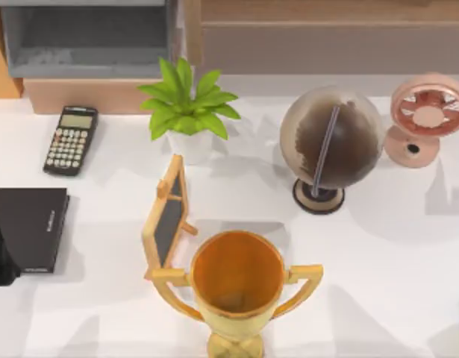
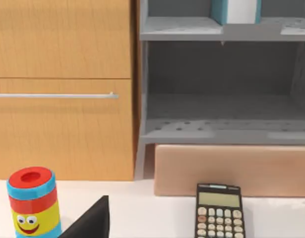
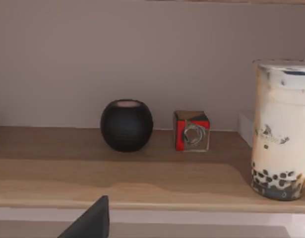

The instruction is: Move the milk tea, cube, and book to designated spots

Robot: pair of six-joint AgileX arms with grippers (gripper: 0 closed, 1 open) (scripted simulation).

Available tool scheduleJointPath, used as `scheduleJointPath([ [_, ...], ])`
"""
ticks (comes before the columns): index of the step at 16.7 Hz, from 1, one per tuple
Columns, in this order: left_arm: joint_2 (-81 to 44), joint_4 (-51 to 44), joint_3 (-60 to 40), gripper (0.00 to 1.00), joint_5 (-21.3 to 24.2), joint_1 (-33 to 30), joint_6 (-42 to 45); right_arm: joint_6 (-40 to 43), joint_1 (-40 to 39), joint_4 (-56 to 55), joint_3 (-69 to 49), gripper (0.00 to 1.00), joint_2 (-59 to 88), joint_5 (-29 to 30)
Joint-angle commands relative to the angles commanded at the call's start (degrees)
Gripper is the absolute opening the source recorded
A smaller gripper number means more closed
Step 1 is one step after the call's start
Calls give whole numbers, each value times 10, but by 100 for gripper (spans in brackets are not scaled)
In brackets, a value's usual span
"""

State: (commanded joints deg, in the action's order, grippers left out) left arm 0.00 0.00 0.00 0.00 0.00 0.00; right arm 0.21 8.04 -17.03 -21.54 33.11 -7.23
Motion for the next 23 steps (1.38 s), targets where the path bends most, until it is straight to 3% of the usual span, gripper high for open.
scheduleJointPath([
  [7, 0, 0, 0, 100, 0, 0, 0, -2, 84, -180, -227, 100, 462, -76],
  [11, 0, 0, 0, 100, 0, 0, 0, -4, 121, -260, -328, 100, 647, -110],
  [15, 0, 0, 0, 100, 0, 0, 0, -6, 141, -303, -383, 100, 737, -128],
  [23, 0, 0, 0, 100, 0, 0, 0, -5, 138, -304, -394, 100, 749, -126],
])
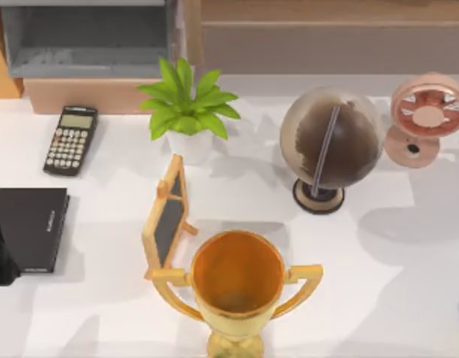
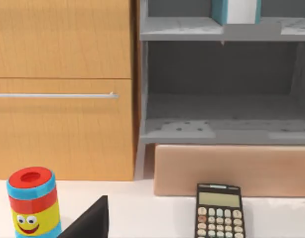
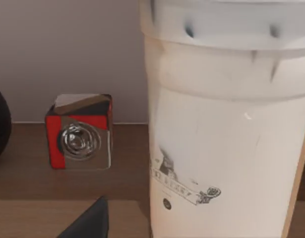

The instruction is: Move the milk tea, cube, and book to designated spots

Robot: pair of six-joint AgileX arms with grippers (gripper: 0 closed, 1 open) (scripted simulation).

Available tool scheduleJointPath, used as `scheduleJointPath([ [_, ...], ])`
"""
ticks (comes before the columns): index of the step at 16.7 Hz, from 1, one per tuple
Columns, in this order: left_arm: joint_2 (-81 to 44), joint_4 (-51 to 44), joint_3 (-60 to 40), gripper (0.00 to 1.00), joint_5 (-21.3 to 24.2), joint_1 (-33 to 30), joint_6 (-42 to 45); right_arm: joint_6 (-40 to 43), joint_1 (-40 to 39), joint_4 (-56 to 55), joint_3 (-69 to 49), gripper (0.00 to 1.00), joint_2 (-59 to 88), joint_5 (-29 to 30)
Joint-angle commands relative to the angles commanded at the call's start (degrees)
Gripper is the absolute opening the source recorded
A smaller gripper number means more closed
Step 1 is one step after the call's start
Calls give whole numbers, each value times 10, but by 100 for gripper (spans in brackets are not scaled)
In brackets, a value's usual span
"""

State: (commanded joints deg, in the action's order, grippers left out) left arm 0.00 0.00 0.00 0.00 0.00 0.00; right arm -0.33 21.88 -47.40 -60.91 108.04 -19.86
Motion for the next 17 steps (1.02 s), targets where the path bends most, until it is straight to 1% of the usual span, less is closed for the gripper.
scheduleJointPath([
  [10, 0, 0, 0, 100, 0, 0, 0, 1, -32, 63, -189, 100, 126, 33],
  [12, 0, 0, 0, 100, 0, 0, 0, 1, -30, 69, -208, 100, 138, 33],
  [16, 0, 0, 0, 100, 0, 0, 0, 1, -30, 70, -210, 100, 139, 33],
  [17, 0, 0, 0, 100, 0, 0, 0, 1, -30, 70, -210, 92, 139, 33],
])
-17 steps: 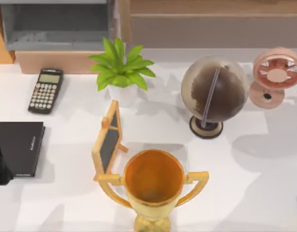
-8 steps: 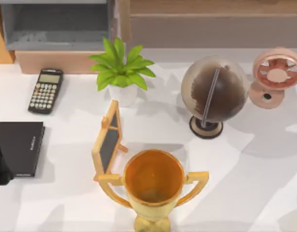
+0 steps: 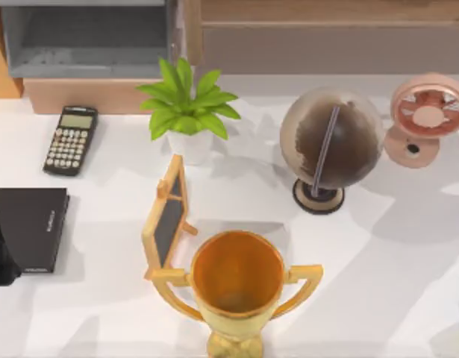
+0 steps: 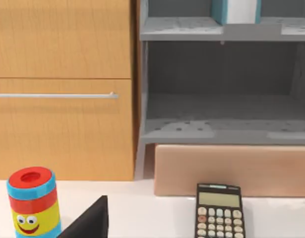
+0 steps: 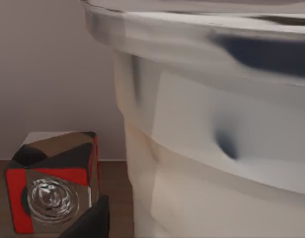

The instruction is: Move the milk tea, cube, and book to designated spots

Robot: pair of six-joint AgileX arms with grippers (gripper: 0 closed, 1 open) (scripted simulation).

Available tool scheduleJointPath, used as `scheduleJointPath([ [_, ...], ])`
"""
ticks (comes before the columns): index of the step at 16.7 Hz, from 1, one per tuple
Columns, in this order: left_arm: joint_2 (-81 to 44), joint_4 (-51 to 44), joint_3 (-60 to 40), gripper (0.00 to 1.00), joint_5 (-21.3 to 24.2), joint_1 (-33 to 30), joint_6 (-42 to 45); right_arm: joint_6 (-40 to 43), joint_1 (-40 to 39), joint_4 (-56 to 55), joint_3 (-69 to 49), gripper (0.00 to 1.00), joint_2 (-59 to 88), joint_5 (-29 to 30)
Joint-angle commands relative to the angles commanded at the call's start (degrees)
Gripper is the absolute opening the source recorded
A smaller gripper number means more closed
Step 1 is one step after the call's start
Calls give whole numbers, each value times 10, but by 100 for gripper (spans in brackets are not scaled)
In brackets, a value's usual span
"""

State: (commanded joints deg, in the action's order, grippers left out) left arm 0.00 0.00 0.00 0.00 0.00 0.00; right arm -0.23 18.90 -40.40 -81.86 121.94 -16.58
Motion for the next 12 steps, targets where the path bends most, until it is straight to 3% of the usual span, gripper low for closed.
scheduleJointPath([
  [12, 0, 0, 0, 100, 0, 0, 0, 0, 0, 0, 0, 2, 0, 0],
])
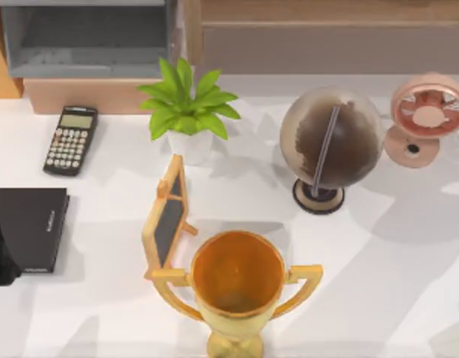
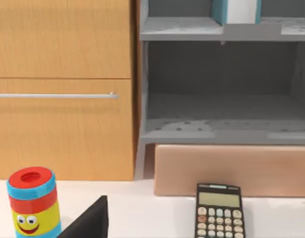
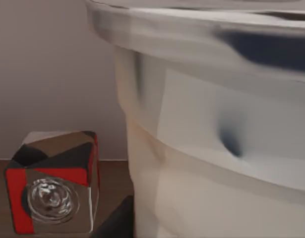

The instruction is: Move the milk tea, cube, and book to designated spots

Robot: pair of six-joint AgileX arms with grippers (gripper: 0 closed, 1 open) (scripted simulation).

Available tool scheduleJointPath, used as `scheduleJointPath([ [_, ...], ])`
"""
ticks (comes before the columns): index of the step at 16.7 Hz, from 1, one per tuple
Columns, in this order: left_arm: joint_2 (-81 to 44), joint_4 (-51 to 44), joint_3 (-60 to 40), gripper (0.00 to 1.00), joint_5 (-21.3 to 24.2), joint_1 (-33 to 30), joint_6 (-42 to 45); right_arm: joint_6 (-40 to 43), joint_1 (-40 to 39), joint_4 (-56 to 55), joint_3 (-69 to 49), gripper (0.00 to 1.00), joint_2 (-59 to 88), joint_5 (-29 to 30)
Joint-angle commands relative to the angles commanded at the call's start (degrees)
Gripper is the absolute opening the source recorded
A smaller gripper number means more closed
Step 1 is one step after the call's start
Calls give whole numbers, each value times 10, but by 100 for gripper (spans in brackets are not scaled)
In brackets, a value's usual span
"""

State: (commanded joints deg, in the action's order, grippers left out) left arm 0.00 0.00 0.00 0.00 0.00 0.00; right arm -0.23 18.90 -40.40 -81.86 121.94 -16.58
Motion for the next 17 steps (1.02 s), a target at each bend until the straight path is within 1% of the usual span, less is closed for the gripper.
scheduleJointPath([
  [1, 0, 0, 0, 100, 0, 0, 0, 0, 0, 0, 0, 0, 0, 0],
  [10, 0, 0, 0, 100, 0, 0, 0, -1, 0, 0, 1, 0, -2, -1],
  [13, 0, 0, 0, 100, 0, 0, 0, -2, -2, -7, 37, 0, -29, -8],
  [17, 0, 0, 0, 100, 0, 0, 0, -3, 14, -27, 119, 0, -92, -22],
])
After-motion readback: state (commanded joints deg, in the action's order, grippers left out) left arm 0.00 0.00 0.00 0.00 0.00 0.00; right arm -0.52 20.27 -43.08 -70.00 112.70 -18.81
